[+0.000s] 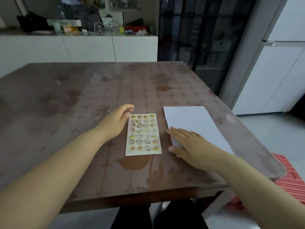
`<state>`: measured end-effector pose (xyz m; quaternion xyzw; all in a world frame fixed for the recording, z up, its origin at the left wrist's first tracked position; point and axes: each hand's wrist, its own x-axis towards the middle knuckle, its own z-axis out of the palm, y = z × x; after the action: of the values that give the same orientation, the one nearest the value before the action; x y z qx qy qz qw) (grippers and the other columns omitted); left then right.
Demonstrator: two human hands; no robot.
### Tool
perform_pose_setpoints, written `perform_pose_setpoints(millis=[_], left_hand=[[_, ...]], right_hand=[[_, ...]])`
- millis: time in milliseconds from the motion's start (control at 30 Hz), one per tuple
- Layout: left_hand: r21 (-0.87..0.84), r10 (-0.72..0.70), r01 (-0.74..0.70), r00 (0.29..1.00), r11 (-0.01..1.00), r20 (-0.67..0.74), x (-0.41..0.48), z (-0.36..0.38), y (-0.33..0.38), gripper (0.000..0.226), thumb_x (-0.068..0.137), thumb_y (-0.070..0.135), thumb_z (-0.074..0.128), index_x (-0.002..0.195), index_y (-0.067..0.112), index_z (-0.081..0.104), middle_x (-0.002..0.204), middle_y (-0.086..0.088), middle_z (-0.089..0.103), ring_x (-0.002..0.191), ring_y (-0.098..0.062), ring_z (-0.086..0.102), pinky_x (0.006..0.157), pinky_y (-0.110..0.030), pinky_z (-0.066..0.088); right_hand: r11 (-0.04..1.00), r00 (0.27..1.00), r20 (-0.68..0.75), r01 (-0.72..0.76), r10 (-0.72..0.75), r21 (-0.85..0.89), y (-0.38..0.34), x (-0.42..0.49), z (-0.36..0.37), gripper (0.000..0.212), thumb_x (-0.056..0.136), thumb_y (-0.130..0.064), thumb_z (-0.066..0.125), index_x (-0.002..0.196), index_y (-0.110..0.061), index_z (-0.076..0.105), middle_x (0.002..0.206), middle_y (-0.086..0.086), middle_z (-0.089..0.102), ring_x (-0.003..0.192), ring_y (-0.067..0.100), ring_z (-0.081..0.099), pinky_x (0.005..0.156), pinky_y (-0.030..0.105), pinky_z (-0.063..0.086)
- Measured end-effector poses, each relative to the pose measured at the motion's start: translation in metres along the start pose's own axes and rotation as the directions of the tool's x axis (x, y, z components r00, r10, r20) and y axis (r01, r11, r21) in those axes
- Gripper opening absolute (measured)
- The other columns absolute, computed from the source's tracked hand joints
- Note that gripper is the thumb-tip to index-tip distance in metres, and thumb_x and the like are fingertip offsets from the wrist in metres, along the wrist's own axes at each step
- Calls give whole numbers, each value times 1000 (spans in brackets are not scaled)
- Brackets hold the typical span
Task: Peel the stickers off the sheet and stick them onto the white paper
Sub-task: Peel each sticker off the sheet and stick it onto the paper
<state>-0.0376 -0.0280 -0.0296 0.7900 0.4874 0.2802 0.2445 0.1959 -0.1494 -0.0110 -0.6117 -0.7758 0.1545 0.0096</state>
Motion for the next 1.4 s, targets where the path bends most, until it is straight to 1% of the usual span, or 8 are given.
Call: perform_pose_setpoints(millis=[100,333,467,567,700,900,1133,1400], left_hand=[[16,-34,33,996,999,79,12,-14,-10,36,97,3,45,131,15,49,126,5,56,122,-13,49,95,-20,31],[195,-94,23,926,981,366,44,-24,-13,77,70,41,80,136,33,42,122,16,46,119,-5,39,98,-23,31],[272,-71,-44,915,961,398,57,-22,-16,92,57,64,76,136,38,38,116,15,44,113,-8,36,93,-25,30],[272,-19,-107,906,956,422,59,-22,-24,114,34,98,45,135,47,32,113,26,38,110,-4,31,99,-30,29],[234,62,-167,916,958,397,57,-20,-35,114,41,95,44,140,40,31,108,39,30,103,3,26,95,-27,26],[177,116,-198,913,964,392,56,-17,-38,70,46,91,48,103,50,41,100,35,36,103,9,30,85,-16,27],[153,120,-188,922,970,369,53,-19,-39,59,43,91,48,90,55,42,102,28,42,107,11,30,87,-4,20],[31,61,-67,982,997,181,50,-14,-34,16,75,49,70,86,47,58,93,20,63,98,3,49,94,-37,38]], right_hand=[[999,997,-69,28,-29,-18,-4,11,-6,56,96,-48,33,146,-31,17,156,-9,14,142,13,16,114,31,11],[990,989,-102,114,-105,87,-17,81,-30,45,91,-39,51,133,-25,43,137,-3,41,124,18,38,102,31,31],[991,979,-166,129,-120,46,-27,130,-24,39,90,-40,50,128,-29,52,126,2,51,120,24,41,102,39,34],[991,959,-258,132,-120,29,-35,147,-16,34,88,-42,54,119,-29,60,112,3,56,108,23,44,92,34,33],[969,909,-387,217,-156,117,-40,160,-4,20,81,-32,65,97,-22,70,98,3,61,96,23,49,86,36,37],[926,856,-488,309,-173,214,-37,167,1,7,83,-21,64,84,-18,71,81,-3,66,79,20,53,77,40,43],[892,874,-474,295,-107,342,-35,167,-2,8,85,-23,64,84,-18,70,73,-10,66,70,7,58,75,27,45],[881,901,-425,271,-90,387,-32,164,0,10,88,-21,61,88,-17,70,76,-9,66,72,5,59,68,16,44]])
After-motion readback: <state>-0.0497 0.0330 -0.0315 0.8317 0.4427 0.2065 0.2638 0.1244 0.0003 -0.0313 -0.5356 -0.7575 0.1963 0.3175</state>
